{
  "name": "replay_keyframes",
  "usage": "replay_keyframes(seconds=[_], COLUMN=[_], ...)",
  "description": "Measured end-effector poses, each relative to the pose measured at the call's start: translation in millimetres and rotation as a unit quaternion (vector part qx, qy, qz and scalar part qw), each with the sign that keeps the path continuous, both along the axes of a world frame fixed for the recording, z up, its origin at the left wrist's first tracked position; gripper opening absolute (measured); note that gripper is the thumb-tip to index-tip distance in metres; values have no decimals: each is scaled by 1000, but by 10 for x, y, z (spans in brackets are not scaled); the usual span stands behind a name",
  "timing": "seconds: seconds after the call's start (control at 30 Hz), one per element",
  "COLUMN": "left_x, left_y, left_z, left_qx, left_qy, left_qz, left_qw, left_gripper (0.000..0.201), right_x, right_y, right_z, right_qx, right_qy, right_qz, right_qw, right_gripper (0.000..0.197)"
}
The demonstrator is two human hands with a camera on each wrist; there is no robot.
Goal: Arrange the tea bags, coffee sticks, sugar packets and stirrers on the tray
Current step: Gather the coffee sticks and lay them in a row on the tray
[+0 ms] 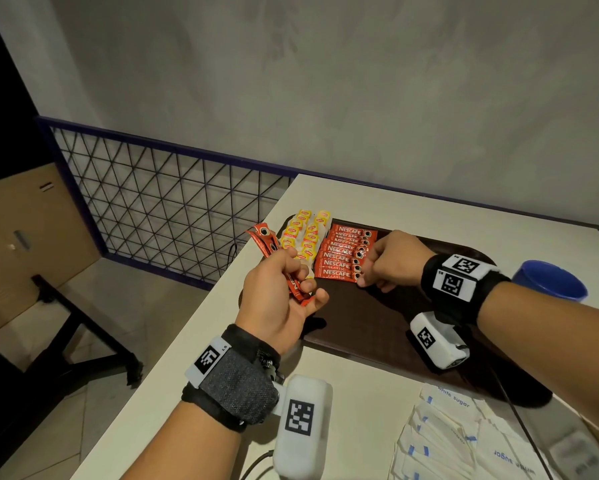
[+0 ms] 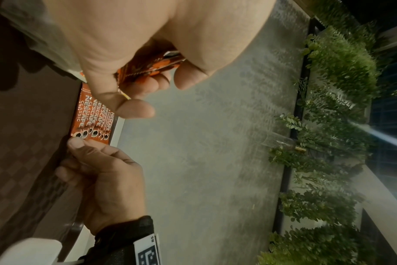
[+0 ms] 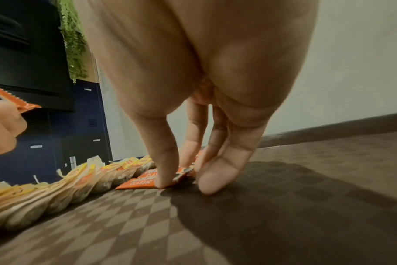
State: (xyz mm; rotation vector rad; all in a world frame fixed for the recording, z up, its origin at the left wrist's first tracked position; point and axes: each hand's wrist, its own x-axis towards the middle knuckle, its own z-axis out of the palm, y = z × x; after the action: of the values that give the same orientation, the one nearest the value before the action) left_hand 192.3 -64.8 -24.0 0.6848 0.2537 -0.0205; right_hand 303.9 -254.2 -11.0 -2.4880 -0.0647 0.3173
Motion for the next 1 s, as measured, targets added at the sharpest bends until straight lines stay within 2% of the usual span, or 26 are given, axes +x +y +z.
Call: replay_keyframes(seconds=[0.33,0.7,1.0], left_x=[-5,-9,-14], left_y=[-2,2,-1], left_z=[18,23,26], left_qx=[-6,-9,-9], left_qy=[-8,-18,-16], left_qz=[-3,-9,-15], left_qw=[1000,1000,1000], left_gripper=[15,15,18], right_x=[70,4,-9], right_y=[113,126,179], right_z=[-22,24,-11], right_qx=[-71,-74,-50], right_qy=[9,4,-39], right_qz=[0,3,38], right_qw=[997,997,997], right_gripper=[37,37,39])
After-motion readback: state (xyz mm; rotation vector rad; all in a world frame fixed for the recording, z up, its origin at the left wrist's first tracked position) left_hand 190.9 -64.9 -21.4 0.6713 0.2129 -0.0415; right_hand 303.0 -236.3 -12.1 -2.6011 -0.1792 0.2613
